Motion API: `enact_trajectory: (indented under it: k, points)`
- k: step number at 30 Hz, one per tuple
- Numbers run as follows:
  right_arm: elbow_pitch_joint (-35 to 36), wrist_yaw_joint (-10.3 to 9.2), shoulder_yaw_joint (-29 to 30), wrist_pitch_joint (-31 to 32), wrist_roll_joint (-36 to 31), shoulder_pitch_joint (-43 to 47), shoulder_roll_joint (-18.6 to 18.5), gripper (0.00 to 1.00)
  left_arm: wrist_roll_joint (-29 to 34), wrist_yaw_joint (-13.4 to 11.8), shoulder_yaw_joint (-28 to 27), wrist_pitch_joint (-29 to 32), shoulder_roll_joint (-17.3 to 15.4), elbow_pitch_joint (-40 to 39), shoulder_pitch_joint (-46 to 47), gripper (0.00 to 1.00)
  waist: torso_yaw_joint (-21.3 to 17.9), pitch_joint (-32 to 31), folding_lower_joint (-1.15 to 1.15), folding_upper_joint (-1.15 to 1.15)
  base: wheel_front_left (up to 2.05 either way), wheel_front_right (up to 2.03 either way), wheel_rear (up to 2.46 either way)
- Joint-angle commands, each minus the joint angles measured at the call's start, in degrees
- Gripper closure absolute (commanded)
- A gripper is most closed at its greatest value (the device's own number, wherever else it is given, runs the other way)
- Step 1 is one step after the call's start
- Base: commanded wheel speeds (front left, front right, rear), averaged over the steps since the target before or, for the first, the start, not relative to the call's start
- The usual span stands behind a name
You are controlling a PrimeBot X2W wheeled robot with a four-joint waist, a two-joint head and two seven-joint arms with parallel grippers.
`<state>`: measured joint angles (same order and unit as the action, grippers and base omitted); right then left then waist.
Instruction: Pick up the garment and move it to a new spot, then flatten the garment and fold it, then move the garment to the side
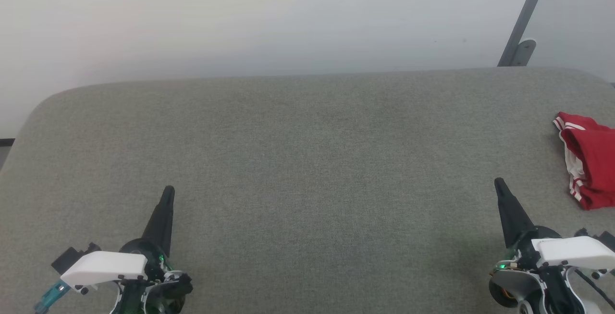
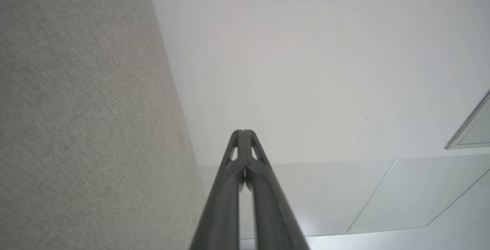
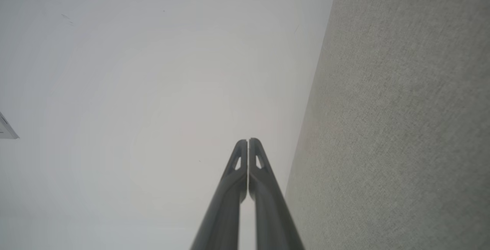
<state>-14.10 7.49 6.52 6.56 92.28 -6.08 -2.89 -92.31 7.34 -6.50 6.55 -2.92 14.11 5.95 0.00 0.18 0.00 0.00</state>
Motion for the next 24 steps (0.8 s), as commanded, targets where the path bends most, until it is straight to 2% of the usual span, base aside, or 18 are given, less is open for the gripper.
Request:
enact_trajectory:
  k: [1, 24]
  points:
    - [0.2, 0.0, 0.1, 0.1, 0.2, -0.3, 0.2, 1.0, -0.2, 0.3, 0.0, 0.2, 0.1, 0.0, 0.6, 1.0, 0.0, 0.0, 0.0, 0.0, 0.0, 0.0, 0.0]
    - [0.2, 0.0, 0.1, 0.1, 0.2, -0.3, 0.2, 1.0, -0.2, 0.3, 0.0, 0.2, 0.1, 0.0, 0.6, 1.0, 0.0, 0.0, 0.0, 0.0, 0.0, 0.0, 0.0]
